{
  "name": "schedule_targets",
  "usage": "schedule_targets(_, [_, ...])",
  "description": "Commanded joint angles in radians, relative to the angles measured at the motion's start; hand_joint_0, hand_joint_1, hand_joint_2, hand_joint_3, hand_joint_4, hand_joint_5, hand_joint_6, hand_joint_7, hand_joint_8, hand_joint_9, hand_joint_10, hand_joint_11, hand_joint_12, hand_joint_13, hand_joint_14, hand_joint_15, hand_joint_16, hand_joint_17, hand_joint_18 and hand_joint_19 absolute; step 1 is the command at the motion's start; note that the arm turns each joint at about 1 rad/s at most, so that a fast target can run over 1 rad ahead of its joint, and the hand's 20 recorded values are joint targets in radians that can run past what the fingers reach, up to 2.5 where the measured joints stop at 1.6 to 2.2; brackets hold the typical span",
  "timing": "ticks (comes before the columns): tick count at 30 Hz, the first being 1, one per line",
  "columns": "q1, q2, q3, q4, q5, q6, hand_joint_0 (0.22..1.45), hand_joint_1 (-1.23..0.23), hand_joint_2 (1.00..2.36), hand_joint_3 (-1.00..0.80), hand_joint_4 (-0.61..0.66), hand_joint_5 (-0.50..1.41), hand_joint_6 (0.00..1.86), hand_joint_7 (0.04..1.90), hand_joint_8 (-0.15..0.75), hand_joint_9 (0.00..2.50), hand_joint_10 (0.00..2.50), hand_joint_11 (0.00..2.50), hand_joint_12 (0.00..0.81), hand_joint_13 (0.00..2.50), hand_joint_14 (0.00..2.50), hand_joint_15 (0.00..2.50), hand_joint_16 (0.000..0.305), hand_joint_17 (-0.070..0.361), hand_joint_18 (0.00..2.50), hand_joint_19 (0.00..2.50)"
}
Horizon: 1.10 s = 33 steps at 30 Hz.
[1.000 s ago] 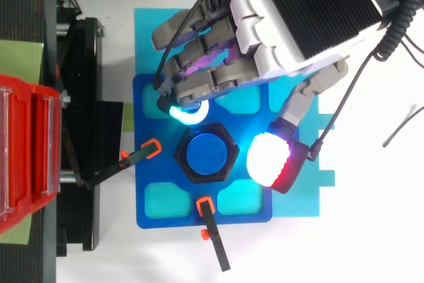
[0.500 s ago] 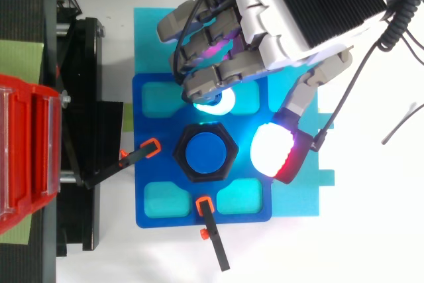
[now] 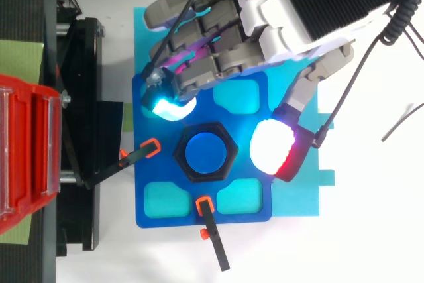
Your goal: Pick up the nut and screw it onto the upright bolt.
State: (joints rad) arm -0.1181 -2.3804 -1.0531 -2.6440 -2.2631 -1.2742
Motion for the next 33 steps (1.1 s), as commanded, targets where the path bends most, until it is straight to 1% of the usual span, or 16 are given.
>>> schedule_targets(1, [0.000,0.000,0.013,-0.001,-0.010,0.001,0.44,-0.10,1.00,-0.50,0.15,-0.14,0.50,0.64,0.204,0.82,0.00,0.00,0.250,0.54,0.00,0.00,0.035,0.079,0.24,0.00])
schedule_targets(4, [0.000,0.000,0.027,-0.001,-0.019,0.003,0.44,-0.10,1.00,-0.50,0.15,-0.15,0.50,0.61,0.205,0.76,0.00,0.00,0.258,0.50,0.00,0.00,0.035,0.079,0.18,0.00])
schedule_targets(6, [0.005,0.000,0.028,-0.001,-0.019,0.001,0.44,-0.09,1.00,-0.50,0.15,-0.15,0.50,0.61,0.200,0.73,0.00,0.00,0.264,0.48,0.00,0.00,0.035,0.080,0.15,0.00])
schedule_targets(8, [0.014,0.000,0.028,0.001,-0.013,-0.001,0.44,-0.09,1.00,-0.50,0.16,-0.14,0.50,0.65,0.202,0.72,0.00,0.00,0.269,0.47,0.00,0.00,0.035,0.079,0.14,0.00])
schedule_targets(10, [0.018,0.000,0.027,0.002,-0.004,-0.001,0.44,-0.08,1.00,-0.50,0.18,-0.11,0.50,0.78,0.209,0.72,0.00,0.00,0.275,0.46,0.00,0.00,0.035,0.079,0.12,0.00])
schedule_targets(12, [0.021,0.000,0.024,0.004,0.004,-0.001,0.44,-0.08,1.00,-0.50,0.20,-0.10,0.50,0.83,0.219,0.72,0.00,0.00,0.275,0.46,0.00,0.00,0.035,0.079,0.11,0.00])
schedule_targets(16, [0.034,0.000,0.015,0.004,0.025,0.001,0.44,-0.08,1.00,-0.50,0.20,-0.09,0.50,0.84,0.221,0.73,0.00,0.00,0.279,0.46,0.00,0.00,0.035,0.079,0.11,0.00])
schedule_targets(20, [0.044,0.000,-0.004,0.004,0.037,-0.001,0.45,-0.08,1.00,-0.50,0.21,-0.09,0.50,0.84,0.222,0.73,0.00,0.00,0.280,0.45,0.00,0.00,0.035,0.078,0.11,0.00])
schedule_targets(22, [0.048,0.000,-0.005,0.006,0.039,-0.001,0.45,-0.09,1.00,-0.50,0.20,-0.09,0.50,0.84,0.222,0.73,0.00,0.00,0.280,0.45,0.00,0.00,0.035,0.078,0.11,0.00])
schedule_targets(27, [0.049,0.000,-0.013,0.012,0.042,-0.001,0.45,-0.09,1.00,-0.50,0.21,-0.08,0.50,0.85,0.224,0.73,0.00,0.00,0.280,0.45,0.00,0.00,0.035,0.078,0.11,0.00])
schedule_targets(32, [0.049,0.000,-0.025,0.013,0.042,-0.001,0.45,-0.10,1.00,-0.50,0.23,-0.07,0.50,0.93,0.227,0.75,0.00,0.00,0.278,0.46,0.00,0.00,0.034,0.077,0.10,0.00])
schedule_targets(33, [0.049,0.000,-0.027,0.013,0.042,-0.001,0.46,-0.10,1.00,-0.50,0.24,-0.06,0.50,0.98,0.229,0.77,0.00,0.00,0.276,0.47,0.00,0.00,0.034,0.076,0.11,0.00])
